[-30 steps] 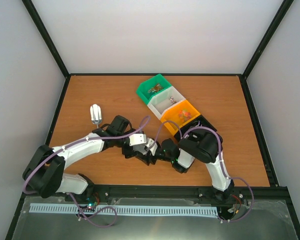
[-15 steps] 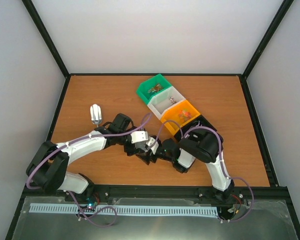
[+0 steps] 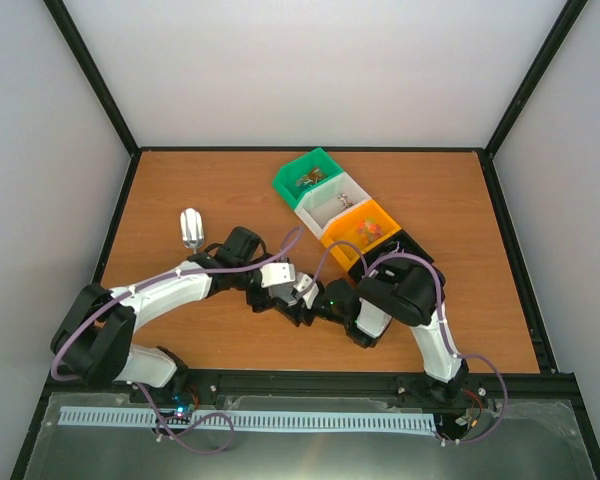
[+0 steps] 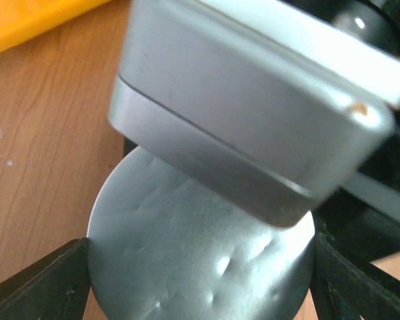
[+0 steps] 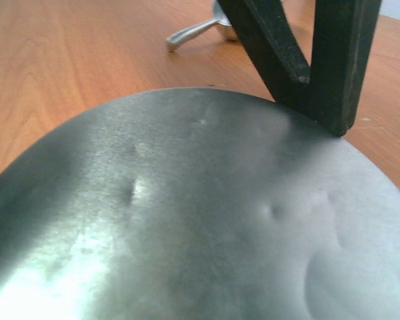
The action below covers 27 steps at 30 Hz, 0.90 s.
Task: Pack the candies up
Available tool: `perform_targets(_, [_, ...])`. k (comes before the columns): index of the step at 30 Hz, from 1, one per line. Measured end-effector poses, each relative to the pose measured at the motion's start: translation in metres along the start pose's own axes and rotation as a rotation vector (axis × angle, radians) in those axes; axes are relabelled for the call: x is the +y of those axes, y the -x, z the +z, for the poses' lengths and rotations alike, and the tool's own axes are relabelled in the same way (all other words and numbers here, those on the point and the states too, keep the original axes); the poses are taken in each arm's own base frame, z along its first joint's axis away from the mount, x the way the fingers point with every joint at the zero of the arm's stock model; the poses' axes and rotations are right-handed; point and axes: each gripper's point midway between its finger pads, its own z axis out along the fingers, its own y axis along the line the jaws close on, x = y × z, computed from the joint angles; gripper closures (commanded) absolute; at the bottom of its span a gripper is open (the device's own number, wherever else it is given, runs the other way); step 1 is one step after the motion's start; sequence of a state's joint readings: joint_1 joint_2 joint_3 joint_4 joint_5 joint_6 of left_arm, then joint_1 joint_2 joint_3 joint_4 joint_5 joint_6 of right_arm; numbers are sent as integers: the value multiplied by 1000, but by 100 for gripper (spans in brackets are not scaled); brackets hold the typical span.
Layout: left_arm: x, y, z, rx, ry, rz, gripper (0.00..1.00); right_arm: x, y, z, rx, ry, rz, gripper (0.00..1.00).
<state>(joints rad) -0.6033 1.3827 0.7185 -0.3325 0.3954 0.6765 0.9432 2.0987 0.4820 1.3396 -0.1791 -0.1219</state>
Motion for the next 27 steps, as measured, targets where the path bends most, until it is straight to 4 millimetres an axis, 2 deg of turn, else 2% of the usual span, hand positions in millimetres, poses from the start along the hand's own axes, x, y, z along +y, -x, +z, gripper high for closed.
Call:
perform_targets(3, [-8, -1, -3, 7, -49, 52, 50, 9, -1, -4, -7, 74, -10, 34])
perform_targets(4, [-12, -2, -4, 10, -67, 69, 50, 12, -1, -5, -10, 96, -15, 29])
perform_targets(7, [-15, -6, -7, 25, -95, 108, 51, 16, -1, -6, -13, 135, -29, 4])
perform_targets(8, [-16, -7, -6, 29, -97, 112, 51, 17, -1, -6, -13, 141, -36, 1])
perform_targets(12, [-13, -7, -5, 24, -83, 101, 51, 19, -2, -7, -2, 146, -47, 0])
perform_targets(15, [-7, -5, -4, 10, -42, 51, 51, 11, -2, -7, 13, 91, -37, 0])
perform_targets(20, [2, -3, -3, -9, 21, -29, 52, -3, -3, -3, 36, -8, -18, 9])
perform_targets(27, [14, -6, -3, 8, 83, -77, 53, -20, -4, 1, 49, -104, 25, 8])
